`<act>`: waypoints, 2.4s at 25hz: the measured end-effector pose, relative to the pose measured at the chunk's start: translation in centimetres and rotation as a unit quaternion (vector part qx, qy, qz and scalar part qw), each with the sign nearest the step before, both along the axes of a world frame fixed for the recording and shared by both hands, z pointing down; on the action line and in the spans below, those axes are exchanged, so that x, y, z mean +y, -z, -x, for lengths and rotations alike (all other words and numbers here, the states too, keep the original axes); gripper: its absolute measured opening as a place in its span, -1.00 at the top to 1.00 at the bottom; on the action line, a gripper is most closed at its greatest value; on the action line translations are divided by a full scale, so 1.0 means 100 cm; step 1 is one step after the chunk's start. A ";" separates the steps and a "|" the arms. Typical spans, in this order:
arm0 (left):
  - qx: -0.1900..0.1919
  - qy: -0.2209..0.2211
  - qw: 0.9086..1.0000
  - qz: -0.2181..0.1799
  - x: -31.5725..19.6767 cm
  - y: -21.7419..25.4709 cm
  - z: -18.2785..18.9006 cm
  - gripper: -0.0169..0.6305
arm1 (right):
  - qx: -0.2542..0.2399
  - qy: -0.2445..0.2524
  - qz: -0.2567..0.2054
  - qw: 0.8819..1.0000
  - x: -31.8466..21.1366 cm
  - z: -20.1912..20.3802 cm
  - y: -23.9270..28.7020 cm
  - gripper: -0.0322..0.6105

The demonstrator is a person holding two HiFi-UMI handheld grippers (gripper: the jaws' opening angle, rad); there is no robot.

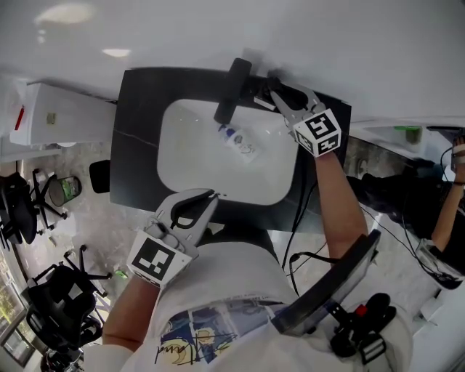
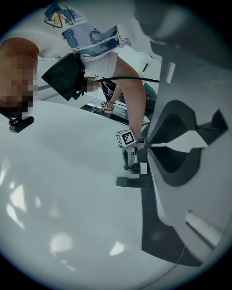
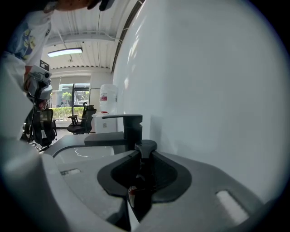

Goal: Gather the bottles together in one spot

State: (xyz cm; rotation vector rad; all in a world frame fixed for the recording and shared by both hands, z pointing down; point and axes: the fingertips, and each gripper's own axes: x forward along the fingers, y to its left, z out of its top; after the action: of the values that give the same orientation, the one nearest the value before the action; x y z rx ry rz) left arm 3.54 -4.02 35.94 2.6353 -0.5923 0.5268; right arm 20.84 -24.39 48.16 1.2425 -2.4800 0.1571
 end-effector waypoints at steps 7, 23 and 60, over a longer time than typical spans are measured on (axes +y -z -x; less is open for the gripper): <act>-0.002 -0.007 1.000 0.001 -0.002 0.000 -0.011 0.87 | -0.009 0.010 -0.015 1.000 0.002 -0.005 0.001 0.65; -0.004 -0.019 1.000 0.001 0.003 0.002 -0.012 0.87 | 0.000 -0.019 -0.023 1.000 0.009 -0.015 -0.001 0.40; -0.007 0.101 0.995 -0.001 0.032 0.002 0.098 0.87 | 0.180 0.083 0.263 0.944 0.082 0.142 -0.197 0.41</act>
State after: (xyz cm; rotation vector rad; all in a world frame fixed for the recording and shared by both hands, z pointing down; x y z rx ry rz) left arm -6.29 -0.80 35.77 2.5368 -0.8531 0.4822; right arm 6.62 -16.18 67.85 0.7538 -2.0239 0.4674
